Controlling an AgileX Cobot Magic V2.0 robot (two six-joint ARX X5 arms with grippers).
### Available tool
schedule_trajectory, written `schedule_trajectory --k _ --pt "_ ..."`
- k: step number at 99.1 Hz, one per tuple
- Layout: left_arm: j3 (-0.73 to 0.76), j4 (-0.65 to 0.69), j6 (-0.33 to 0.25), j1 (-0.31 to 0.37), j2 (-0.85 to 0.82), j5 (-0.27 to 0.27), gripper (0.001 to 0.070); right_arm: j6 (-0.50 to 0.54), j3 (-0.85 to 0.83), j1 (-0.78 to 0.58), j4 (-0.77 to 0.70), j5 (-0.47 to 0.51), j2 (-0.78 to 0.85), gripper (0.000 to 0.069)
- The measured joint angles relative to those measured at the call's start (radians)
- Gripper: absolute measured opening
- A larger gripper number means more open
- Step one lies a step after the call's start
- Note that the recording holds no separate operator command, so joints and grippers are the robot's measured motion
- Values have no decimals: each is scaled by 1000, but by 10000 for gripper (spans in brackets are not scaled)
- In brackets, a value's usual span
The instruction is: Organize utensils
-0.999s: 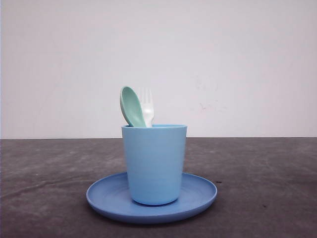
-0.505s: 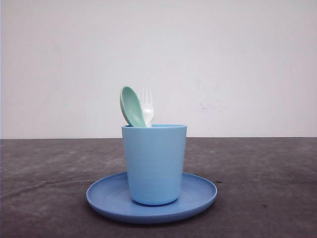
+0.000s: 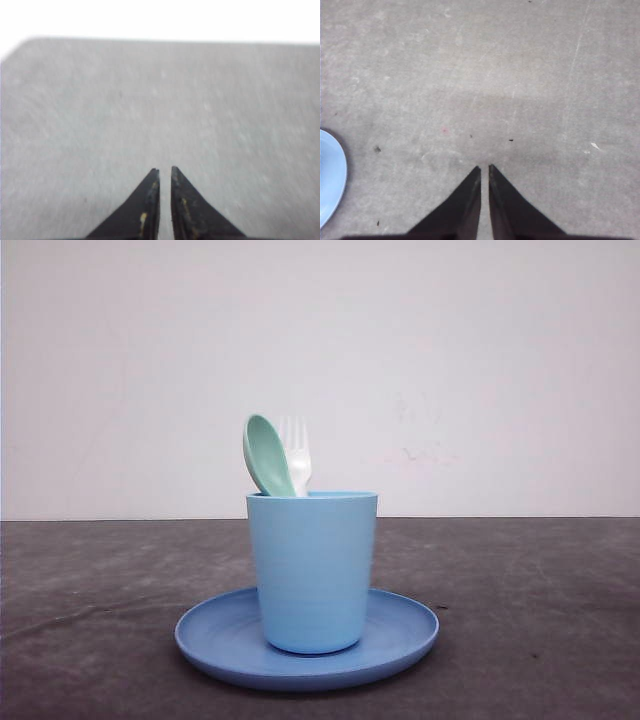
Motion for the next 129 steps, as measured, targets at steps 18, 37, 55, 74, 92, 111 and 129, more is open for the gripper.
schedule_trajectory --k 18,37,55,74,92,111,129 --pt "-220 139 -9 13 -182 15 14 0 0 0 0 0 0 27" --pt "-385 265 -19 13 -271 28 14 0 0 0 0 0 0 27" --pt "-468 266 -22 13 -334 48 14 0 0 0 0 0 0 27" --pt "-468 246 -23 13 -340 49 14 0 0 0 1 0 0 27" --pt "-468 245 -23 12 -340 49 14 0 0 0 2 0 0 27" --pt "-468 246 -23 12 -340 49 14 0 0 0 2 0 0 27" --pt "-468 246 -23 12 -340 49 14 0 0 0 2 0 0 27"
